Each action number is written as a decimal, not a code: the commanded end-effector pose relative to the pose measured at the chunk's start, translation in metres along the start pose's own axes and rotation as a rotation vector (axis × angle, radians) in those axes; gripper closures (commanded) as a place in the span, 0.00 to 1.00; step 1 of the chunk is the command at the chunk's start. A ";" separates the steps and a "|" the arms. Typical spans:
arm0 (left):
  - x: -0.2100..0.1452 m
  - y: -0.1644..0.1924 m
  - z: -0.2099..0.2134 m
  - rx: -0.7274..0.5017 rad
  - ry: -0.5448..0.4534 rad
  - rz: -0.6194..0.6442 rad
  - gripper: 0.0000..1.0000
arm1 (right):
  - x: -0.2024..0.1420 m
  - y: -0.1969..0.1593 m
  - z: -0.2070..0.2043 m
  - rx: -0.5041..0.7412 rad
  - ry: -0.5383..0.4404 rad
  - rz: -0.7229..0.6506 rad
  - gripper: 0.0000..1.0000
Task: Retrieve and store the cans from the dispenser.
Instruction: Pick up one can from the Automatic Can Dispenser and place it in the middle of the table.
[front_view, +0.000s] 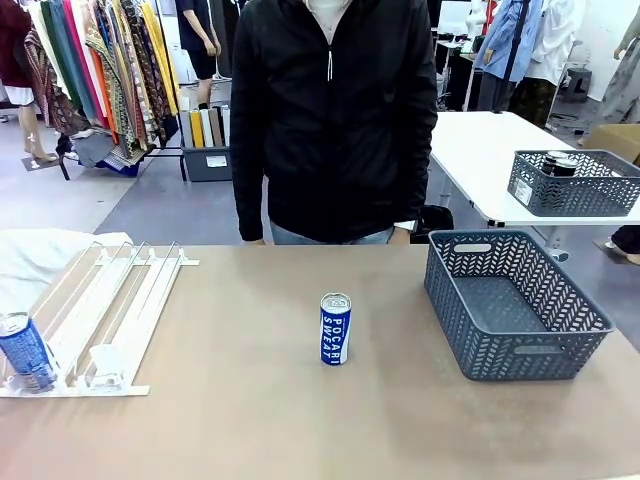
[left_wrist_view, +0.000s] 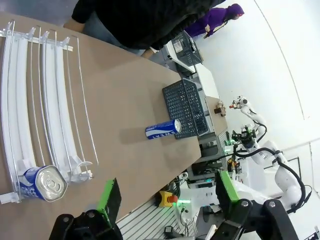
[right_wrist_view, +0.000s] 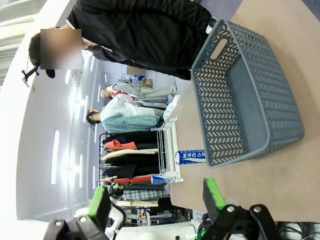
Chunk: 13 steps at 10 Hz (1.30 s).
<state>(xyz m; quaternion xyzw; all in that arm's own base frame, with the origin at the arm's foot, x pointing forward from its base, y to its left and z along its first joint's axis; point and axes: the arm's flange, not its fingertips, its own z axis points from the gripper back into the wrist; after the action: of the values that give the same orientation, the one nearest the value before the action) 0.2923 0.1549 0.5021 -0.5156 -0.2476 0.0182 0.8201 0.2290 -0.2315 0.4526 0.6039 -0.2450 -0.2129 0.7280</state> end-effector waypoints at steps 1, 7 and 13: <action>0.002 0.001 0.000 -0.019 -0.012 -0.024 0.00 | -0.003 0.000 0.003 -0.008 0.015 0.012 0.00; -0.001 -0.041 -0.020 0.353 0.178 -0.171 0.00 | -0.003 0.000 0.003 -0.008 0.015 0.012 0.00; -0.032 -0.114 -0.061 1.218 0.340 -0.400 0.00 | -0.003 0.000 0.003 -0.008 0.015 0.012 0.00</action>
<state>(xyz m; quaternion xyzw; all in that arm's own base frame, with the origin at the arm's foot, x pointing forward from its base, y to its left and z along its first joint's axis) 0.2571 0.0394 0.5848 0.0530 -0.1812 -0.0949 0.9774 0.2290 -0.2315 0.4526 0.6038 -0.2450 -0.2129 0.7280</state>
